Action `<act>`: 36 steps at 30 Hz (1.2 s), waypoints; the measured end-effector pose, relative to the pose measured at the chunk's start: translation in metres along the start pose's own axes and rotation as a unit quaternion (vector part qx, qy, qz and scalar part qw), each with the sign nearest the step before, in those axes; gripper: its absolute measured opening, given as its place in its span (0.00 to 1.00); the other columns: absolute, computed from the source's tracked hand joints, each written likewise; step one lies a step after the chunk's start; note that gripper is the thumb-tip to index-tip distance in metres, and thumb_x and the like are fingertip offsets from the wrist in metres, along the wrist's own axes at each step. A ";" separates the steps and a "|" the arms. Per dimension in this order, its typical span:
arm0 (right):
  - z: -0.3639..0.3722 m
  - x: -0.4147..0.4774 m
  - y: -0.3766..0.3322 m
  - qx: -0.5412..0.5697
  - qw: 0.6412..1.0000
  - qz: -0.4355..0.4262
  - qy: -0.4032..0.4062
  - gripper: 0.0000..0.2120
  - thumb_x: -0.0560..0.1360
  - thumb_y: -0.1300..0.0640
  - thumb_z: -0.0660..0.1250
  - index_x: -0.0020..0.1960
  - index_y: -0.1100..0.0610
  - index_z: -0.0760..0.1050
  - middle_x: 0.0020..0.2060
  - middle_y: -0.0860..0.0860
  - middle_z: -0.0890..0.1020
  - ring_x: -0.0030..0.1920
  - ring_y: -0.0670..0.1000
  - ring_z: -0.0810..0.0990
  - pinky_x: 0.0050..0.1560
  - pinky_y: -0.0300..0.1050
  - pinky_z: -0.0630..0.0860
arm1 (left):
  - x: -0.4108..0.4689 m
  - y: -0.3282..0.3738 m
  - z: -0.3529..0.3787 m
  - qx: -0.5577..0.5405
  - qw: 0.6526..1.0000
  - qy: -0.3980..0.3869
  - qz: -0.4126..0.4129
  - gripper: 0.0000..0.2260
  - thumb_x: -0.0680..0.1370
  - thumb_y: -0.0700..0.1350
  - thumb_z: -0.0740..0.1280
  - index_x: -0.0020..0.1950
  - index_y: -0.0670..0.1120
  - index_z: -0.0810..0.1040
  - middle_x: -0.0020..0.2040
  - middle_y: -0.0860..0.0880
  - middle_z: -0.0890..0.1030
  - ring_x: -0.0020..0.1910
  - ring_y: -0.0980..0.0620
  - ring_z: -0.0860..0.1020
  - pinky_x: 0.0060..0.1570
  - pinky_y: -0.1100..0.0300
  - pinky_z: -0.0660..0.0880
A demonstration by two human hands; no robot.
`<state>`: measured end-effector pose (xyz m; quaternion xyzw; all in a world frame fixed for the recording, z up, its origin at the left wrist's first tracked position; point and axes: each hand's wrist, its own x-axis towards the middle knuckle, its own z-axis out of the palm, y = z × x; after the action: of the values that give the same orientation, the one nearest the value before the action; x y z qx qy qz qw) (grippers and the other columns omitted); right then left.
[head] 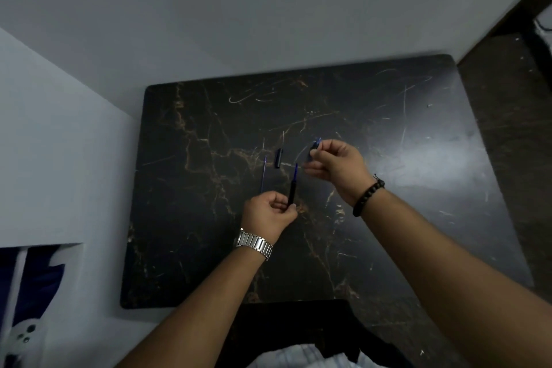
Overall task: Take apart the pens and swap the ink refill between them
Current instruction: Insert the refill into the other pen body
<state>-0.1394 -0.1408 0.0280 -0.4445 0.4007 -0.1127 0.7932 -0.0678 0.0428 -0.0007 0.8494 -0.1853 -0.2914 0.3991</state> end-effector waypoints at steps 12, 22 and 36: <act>0.007 -0.012 -0.024 -0.034 0.999 -0.023 -0.017 0.04 0.79 0.66 0.65 0.53 0.63 0.75 0.40 0.56 0.86 0.43 0.59 0.85 0.44 0.54 0.86 | 0.004 0.012 0.005 0.017 0.999 -0.016 0.025 0.06 0.68 0.41 0.79 0.41 0.46 0.84 0.33 0.52 0.85 0.31 0.58 0.83 0.32 0.66 0.81; 0.006 -0.018 -0.033 -0.063 0.997 -0.027 -0.026 0.05 0.79 0.67 0.65 0.48 0.59 0.76 0.38 0.56 0.86 0.47 0.64 0.84 0.45 0.53 0.86 | 0.005 0.012 0.007 0.019 0.999 -0.017 0.019 0.06 0.67 0.43 0.80 0.41 0.45 0.85 0.34 0.51 0.85 0.32 0.55 0.84 0.34 0.63 0.82; 0.003 -0.022 -0.032 -0.249 0.967 -0.038 -0.048 0.04 0.76 0.68 0.70 0.48 0.62 0.77 0.42 0.61 0.83 0.44 0.56 0.86 0.44 0.46 0.85 | -0.003 0.010 0.009 0.021 0.999 -0.006 0.029 0.06 0.67 0.42 0.80 0.40 0.46 0.85 0.32 0.53 0.84 0.30 0.59 0.82 0.33 0.65 0.81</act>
<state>-0.1458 -0.1464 0.0661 -0.6478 0.3600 -0.0178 0.6711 -0.0763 0.0327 0.0039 0.8501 -0.2187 -0.2808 0.3883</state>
